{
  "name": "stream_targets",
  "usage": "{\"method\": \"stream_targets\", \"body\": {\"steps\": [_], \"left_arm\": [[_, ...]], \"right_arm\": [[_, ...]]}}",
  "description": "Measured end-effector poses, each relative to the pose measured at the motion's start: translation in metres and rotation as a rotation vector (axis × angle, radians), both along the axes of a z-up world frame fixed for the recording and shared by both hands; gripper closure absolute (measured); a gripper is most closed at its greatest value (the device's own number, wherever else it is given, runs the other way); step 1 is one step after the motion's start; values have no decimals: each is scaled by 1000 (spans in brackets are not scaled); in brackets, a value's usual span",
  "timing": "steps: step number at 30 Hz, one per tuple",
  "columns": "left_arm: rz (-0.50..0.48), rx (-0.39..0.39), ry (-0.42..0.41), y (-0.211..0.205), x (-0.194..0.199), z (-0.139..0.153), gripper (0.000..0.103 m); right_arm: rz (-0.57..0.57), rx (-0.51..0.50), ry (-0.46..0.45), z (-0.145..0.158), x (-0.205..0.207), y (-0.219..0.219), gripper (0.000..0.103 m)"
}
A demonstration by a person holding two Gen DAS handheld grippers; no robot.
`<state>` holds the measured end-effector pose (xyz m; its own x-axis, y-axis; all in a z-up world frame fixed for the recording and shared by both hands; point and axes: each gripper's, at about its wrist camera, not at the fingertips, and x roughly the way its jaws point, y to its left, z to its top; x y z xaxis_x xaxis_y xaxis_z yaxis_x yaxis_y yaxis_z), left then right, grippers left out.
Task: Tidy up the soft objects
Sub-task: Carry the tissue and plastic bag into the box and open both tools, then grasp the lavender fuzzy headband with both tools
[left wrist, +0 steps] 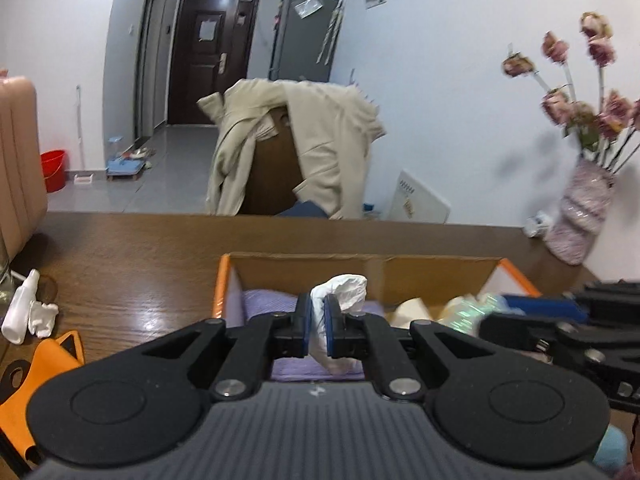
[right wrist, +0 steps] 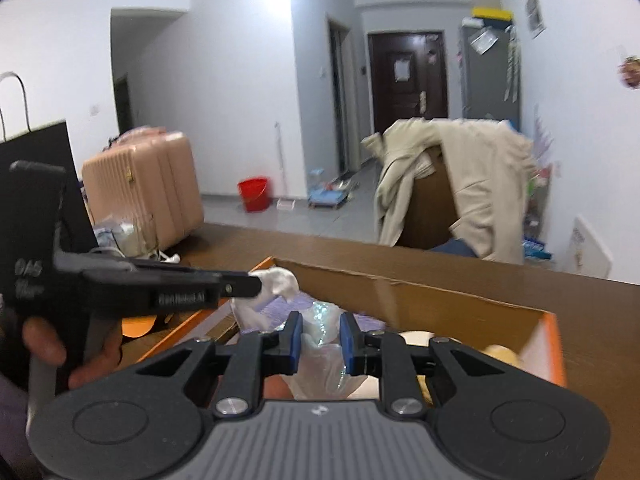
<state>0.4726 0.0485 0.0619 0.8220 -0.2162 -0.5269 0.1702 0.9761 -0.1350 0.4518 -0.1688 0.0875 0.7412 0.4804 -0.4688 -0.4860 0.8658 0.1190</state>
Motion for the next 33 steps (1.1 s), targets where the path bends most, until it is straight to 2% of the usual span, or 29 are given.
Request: {"method": "stream_targets", "body": {"steps": [2, 4, 5, 6, 9, 13, 19, 23, 24, 29, 31, 33], "left_arm": [[-13, 23, 11, 3, 1, -8, 93], [-26, 31, 6, 5, -1, -13, 79], [-28, 27, 3, 8, -3, -14, 64], [-13, 28, 1, 11, -5, -14, 58], [-5, 20, -4, 20, -10, -9, 55], [17, 0, -42, 29, -25, 10, 55], [12, -8, -152, 30, -84, 54, 48], [-9, 31, -250, 23, -139, 80, 27], [-12, 44, -272, 20, -153, 85, 26], [-44, 64, -348, 3, -224, 102, 20], [-46, 58, -370, -3, -250, 103, 17], [-41, 45, -387, -8, -278, 100, 8]], "right_arm": [[27, -11, 18, -7, 17, 18, 75], [58, -21, 58, -17, 31, 32, 73], [60, -21, 64, -20, 36, 36, 71], [55, -22, 70, -23, 38, 38, 69], [30, 3, 82, -23, 42, 34, 57], [-9, 16, 46, -5, 27, 15, 55], [-51, -6, -57, 35, -33, -22, 50], [-92, -27, -151, 58, -97, -50, 42], [-100, -31, -169, 62, -111, -57, 41], [-136, -56, -236, 75, -185, -91, 37], [-146, -55, -260, 76, -211, -99, 30], [-148, -48, -271, 72, -235, -107, 29]]}}
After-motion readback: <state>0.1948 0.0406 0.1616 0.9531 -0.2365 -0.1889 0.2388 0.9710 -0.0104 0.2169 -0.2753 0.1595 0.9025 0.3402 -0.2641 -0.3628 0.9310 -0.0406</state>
